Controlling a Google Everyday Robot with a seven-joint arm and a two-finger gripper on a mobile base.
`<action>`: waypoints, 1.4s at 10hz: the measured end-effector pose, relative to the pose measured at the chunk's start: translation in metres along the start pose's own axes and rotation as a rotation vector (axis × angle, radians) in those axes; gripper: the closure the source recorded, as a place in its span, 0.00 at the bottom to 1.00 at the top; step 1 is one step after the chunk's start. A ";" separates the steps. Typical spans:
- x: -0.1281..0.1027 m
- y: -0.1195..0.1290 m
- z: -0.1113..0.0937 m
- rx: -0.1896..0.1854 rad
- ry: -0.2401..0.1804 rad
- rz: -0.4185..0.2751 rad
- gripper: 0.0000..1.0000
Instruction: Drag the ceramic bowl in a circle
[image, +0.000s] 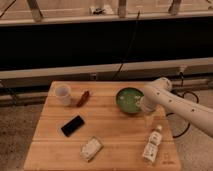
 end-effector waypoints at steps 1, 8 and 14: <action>-0.001 0.000 0.001 -0.002 -0.003 -0.005 0.41; -0.025 0.013 -0.009 -0.010 0.002 -0.069 0.99; -0.072 0.016 -0.014 0.004 0.010 -0.149 1.00</action>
